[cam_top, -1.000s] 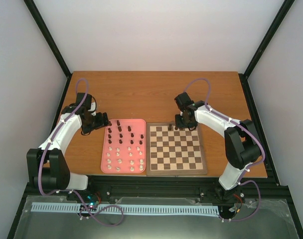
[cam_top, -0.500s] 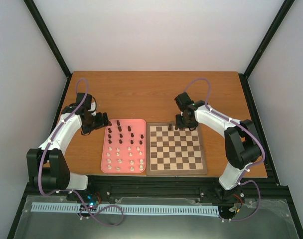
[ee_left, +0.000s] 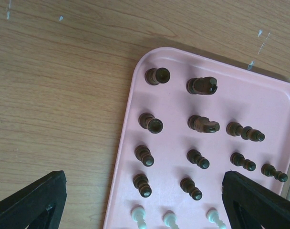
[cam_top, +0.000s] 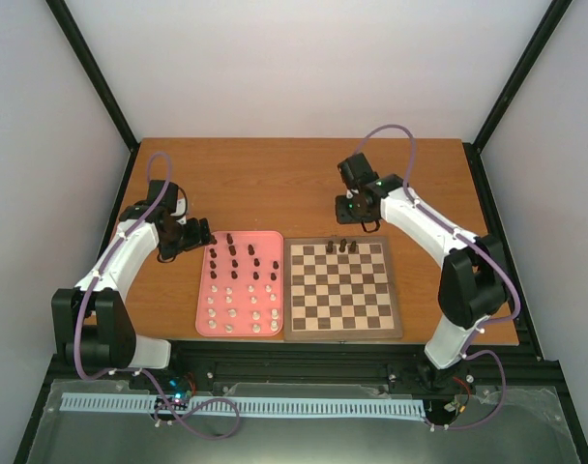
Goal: Set up the chess pieces on the board
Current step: Place the chess piece on the chessboard, then pick up the chess piece from the storage box.
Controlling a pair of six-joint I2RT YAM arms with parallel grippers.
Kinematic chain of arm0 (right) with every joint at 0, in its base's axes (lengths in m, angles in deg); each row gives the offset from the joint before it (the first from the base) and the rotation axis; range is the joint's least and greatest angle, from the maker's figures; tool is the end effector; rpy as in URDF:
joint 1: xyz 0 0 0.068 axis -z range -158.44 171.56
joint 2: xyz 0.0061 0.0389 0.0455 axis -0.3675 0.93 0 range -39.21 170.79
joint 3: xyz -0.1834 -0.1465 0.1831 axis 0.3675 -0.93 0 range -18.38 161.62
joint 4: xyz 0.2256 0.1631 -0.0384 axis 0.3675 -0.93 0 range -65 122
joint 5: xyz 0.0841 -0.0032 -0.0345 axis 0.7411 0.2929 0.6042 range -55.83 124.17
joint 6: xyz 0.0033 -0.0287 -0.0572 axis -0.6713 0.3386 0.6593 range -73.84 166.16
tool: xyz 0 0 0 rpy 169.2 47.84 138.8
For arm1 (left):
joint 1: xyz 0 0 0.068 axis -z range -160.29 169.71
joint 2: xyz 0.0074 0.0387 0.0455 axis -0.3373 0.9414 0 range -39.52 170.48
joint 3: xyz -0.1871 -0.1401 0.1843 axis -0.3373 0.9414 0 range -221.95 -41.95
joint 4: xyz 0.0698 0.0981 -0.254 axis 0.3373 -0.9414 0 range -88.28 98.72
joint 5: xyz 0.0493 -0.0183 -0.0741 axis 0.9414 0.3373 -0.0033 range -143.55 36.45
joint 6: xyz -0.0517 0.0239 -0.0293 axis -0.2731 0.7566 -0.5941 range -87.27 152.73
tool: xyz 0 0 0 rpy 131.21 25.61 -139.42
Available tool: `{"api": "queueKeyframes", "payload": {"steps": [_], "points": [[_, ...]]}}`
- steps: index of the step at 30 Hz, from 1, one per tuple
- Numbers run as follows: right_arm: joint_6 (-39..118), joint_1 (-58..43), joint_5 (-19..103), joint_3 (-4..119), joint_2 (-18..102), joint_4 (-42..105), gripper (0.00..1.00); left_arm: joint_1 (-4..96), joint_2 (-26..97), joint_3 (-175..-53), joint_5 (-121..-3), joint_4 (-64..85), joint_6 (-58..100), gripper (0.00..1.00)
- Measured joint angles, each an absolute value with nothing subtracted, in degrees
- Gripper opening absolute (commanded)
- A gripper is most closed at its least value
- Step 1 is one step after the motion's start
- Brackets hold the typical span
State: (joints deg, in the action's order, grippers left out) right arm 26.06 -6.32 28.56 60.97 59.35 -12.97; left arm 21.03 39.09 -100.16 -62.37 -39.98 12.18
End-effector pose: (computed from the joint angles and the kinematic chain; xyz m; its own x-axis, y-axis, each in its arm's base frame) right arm 0.3449 0.1769 0.2580 -0.8942 -0.0862 -0.4392 -0.1283 0.9895 0.0670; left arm 0.2765 -0.0138 0.2461 -0.9016 -0.3263 -0.2838 -0.2554 0.9314 -0.2594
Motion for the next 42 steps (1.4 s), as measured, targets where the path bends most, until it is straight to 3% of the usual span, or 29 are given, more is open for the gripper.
{"api": "queueKeyframes", "payload": {"steps": [9,19,28,42], "points": [[28.6,-11.45,31.73,81.03,69.89,-15.4,0.38,21.03,39.09,-100.16,-62.39,-39.88,12.18,1.0],[34.72,-23.1,41.7,100.83,89.89,-20.14,0.49,21.03,39.09,-100.16,-62.83,-39.72,12.18,1.0],[40.16,-27.1,48.28,109.53,99.0,-25.25,0.49,21.03,39.09,-100.16,-63.01,-39.68,12.18,1.0],[41.01,-27.23,49.68,110.71,103.28,-27.05,0.45,21.03,39.07,-99.92,-63.01,-39.39,12.18,1.0]]}}
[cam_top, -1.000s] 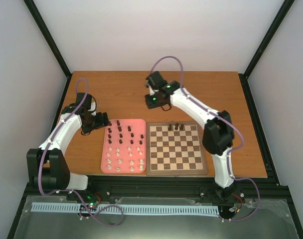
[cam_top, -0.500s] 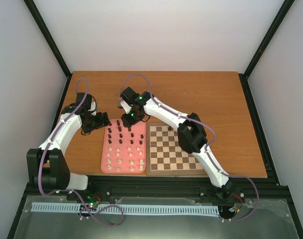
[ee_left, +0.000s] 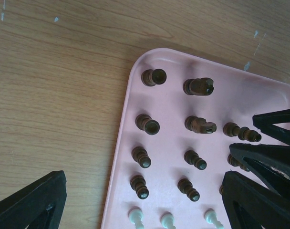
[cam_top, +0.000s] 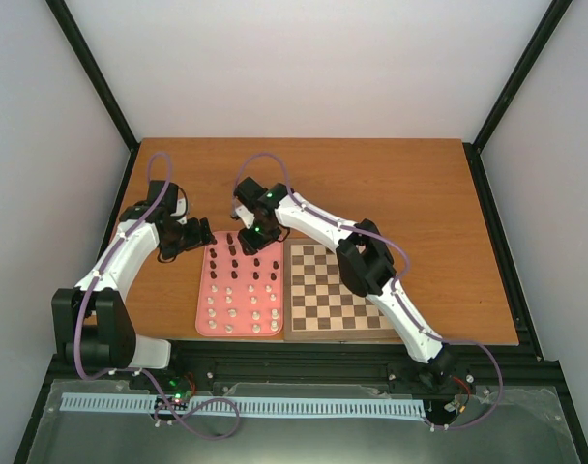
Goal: Set up the chess pieces on the board
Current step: Pick up the chess piece from the storage box.
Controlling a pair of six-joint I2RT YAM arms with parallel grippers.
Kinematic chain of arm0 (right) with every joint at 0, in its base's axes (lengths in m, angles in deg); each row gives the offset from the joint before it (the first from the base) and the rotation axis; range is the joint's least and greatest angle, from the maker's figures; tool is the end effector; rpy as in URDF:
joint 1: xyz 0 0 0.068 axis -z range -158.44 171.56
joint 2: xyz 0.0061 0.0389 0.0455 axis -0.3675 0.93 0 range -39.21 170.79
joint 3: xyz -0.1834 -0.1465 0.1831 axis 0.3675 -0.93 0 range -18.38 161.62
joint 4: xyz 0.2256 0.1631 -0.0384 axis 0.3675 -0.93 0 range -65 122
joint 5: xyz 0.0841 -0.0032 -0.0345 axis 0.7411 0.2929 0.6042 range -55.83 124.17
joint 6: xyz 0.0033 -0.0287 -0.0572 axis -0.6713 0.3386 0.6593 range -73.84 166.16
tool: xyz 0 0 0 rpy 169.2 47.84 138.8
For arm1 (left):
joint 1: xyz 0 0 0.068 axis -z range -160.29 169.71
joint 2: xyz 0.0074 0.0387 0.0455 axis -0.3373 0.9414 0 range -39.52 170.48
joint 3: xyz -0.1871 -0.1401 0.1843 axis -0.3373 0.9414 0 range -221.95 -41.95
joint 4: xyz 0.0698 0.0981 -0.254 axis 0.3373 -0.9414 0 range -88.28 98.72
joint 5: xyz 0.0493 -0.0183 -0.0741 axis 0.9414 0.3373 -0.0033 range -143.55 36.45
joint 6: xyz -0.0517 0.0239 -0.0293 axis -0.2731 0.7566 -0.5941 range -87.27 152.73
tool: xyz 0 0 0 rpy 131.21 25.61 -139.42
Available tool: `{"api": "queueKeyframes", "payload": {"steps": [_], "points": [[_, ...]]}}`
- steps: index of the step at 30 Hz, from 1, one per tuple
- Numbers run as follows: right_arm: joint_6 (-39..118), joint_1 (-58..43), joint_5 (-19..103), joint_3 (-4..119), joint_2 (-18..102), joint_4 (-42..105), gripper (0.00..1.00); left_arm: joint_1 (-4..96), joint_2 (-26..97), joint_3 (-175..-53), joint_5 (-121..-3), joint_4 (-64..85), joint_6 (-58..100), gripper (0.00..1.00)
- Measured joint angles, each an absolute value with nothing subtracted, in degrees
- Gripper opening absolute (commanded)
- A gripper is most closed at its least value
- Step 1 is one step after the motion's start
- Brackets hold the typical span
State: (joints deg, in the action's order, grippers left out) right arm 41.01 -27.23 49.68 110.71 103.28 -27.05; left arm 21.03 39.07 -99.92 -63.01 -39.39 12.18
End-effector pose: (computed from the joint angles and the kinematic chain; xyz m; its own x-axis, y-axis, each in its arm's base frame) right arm 0.3583 0.4292 0.1705 -0.6954 -0.6629 -0.2774 -0.7185 0.6362 0.2810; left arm 0.2770 -0.0144 0.2454 -0.9012 -0.3257 -0.2860 -0.2501 0.9296 -0.2708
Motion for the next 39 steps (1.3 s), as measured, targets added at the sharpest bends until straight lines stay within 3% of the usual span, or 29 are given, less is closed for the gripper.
{"api": "queueKeyframes", "payload": {"steps": [7,11,17,26,39], "points": [[40.97,-27.23,48.96,110.82,103.57,-27.35,0.38,21.03,39.07,-99.79,-63.01,-39.15,12.18,1.0],[40.71,-27.23,48.74,112.0,103.92,-27.37,0.26,21.03,39.07,-99.79,-63.01,-39.09,12.18,1.0],[40.75,-27.21,48.74,112.57,104.42,-27.31,0.25,21.03,39.07,-99.79,-63.03,-39.07,12.18,1.0],[40.77,-27.17,49.0,112.59,104.53,-27.35,0.07,21.03,39.07,-99.68,-63.05,-39.0,12.18,1.0],[40.29,-26.29,43.23,110.95,100.33,-26.76,0.03,21.03,39.07,-99.68,-63.03,-38.98,12.18,1.0]]}}
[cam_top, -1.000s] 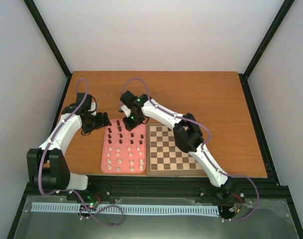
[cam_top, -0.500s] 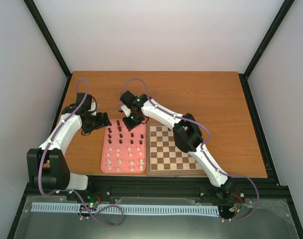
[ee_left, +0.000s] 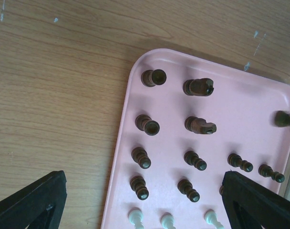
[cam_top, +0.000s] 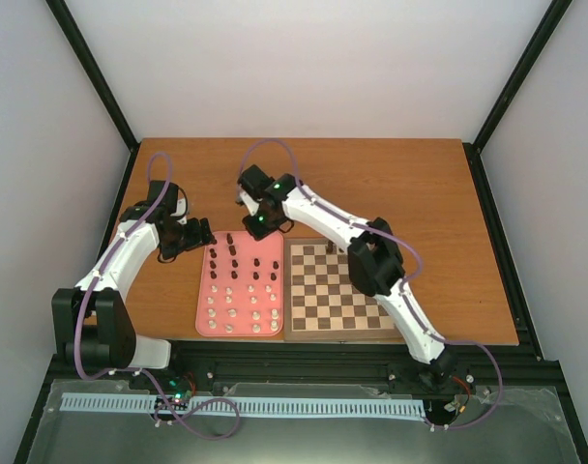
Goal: Set up the chess pieces on the board
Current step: Pick up the chess piece from the storage box, then place the chess piece on the chessboard.
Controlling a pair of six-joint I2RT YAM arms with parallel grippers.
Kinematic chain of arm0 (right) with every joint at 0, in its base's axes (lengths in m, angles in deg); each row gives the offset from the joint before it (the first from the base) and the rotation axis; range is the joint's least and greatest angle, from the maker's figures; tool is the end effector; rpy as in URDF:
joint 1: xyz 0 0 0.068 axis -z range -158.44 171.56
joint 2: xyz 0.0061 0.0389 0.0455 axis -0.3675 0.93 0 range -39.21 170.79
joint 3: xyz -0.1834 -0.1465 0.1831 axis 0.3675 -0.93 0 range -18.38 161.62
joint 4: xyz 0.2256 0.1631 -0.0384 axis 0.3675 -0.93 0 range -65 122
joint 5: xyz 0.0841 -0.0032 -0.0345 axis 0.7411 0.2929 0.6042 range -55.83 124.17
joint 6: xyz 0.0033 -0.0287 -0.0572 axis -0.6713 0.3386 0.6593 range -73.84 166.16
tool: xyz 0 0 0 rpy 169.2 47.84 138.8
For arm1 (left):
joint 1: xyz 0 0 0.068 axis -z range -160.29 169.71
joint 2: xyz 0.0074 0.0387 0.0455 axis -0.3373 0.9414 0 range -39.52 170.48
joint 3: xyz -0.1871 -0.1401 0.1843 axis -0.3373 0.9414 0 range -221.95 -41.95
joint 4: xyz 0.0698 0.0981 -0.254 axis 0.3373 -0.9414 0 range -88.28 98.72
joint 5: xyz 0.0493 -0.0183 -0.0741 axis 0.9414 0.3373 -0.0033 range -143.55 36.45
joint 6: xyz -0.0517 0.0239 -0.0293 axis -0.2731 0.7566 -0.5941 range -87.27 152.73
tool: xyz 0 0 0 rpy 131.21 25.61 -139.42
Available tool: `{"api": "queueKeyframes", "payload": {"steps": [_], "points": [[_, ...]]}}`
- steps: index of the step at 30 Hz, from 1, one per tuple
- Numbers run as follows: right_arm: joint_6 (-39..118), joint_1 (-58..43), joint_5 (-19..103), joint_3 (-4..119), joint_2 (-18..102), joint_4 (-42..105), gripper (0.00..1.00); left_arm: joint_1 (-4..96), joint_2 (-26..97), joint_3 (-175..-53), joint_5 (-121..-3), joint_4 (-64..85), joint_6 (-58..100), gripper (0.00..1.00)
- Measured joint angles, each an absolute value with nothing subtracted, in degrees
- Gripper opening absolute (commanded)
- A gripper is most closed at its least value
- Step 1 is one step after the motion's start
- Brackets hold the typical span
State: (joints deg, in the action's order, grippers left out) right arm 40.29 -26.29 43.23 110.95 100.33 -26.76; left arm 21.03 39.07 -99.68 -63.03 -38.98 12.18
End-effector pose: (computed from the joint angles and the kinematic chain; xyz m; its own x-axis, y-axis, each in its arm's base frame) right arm 0.3678 0.4180 0.1985 -0.7018 -0.6249 -0.3419 -0.7020 0.6883 0.1829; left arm 0.2772 -0.0144 0.2444 -0.9004 -0.3257 -0.2885 -0.2491 0.9295 -0.2719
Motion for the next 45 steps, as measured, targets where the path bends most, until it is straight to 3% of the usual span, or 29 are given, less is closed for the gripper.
{"api": "queueKeyframes", "payload": {"steps": [9,15,45], "points": [[38.79,-19.82,37.66,89.38,79.13,-22.76,0.03,21.03,39.07,-99.68,-62.96,-39.0,12.2,1.0],[38.2,-15.63,37.11,77.05,74.5,-21.3,0.03,21.03,39.09,-99.68,-62.92,-39.02,12.4,1.0],[38.44,-15.39,37.18,68.62,73.01,-19.59,0.04,21.03,40.16,-99.75,-62.83,-39.05,12.44,1.0]]}}
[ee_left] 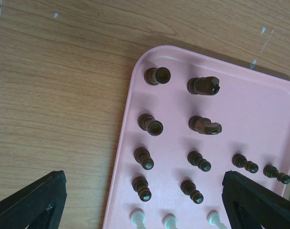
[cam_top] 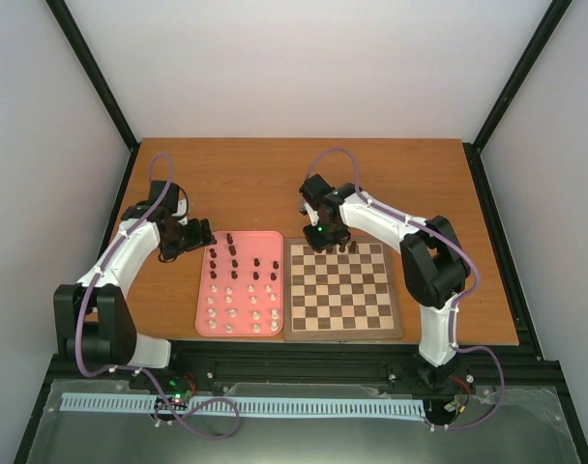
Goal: Set up the chess pieces on the board
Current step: Place the chess piece on the chessboard.
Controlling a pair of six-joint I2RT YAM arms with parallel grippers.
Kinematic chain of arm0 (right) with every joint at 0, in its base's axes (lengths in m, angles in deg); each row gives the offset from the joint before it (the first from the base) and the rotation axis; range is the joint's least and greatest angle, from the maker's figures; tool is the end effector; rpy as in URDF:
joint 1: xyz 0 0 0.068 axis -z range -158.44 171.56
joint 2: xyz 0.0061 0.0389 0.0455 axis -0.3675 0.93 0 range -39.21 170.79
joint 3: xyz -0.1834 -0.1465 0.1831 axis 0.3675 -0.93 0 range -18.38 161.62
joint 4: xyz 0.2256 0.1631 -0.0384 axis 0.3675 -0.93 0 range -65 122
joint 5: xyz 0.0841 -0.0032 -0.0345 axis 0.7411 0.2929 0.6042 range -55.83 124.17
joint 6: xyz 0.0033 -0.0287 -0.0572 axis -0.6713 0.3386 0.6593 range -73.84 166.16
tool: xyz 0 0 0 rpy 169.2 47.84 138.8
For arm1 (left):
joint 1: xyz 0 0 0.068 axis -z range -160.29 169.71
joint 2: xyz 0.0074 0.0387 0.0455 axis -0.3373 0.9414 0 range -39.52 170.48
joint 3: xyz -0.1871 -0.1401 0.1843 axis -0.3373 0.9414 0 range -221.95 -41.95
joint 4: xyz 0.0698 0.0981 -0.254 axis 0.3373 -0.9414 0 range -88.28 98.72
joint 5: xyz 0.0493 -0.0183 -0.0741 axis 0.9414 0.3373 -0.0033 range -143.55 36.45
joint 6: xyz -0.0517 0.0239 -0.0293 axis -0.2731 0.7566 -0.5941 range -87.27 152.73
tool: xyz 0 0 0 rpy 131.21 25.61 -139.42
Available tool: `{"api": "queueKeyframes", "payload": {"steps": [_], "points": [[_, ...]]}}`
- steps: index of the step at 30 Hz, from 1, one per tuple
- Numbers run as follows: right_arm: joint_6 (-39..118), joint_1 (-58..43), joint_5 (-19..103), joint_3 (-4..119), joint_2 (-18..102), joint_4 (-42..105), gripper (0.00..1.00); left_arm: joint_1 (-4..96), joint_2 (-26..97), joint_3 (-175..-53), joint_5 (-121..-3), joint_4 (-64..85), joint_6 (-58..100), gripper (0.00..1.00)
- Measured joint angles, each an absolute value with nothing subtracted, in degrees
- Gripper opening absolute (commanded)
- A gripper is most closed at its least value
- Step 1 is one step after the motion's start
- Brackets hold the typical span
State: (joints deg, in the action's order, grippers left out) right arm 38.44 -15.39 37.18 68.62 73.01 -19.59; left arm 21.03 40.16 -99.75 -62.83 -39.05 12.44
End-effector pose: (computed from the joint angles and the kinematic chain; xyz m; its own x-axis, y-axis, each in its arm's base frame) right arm 0.3371 0.2568 0.2023 -0.8529 -0.4738 -0.2192 -0.4999 0.8623 0.0813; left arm 0.2797 -0.0143 0.2398 -0.9064 -0.3216 -0.2738 -0.2513 0.9317 -0.2624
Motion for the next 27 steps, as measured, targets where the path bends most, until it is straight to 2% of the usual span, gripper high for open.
{"api": "queueKeyframes", "payload": {"steps": [22,27], "points": [[38.39,-15.39,36.26,68.29,73.08,-19.4,0.09,21.03,40.23,-99.75,-62.83,-39.05,12.44,1.0],[38.37,-15.39,36.13,68.31,73.34,-19.37,0.17,21.03,40.23,-99.75,-62.83,-39.05,12.44,1.0]]}}
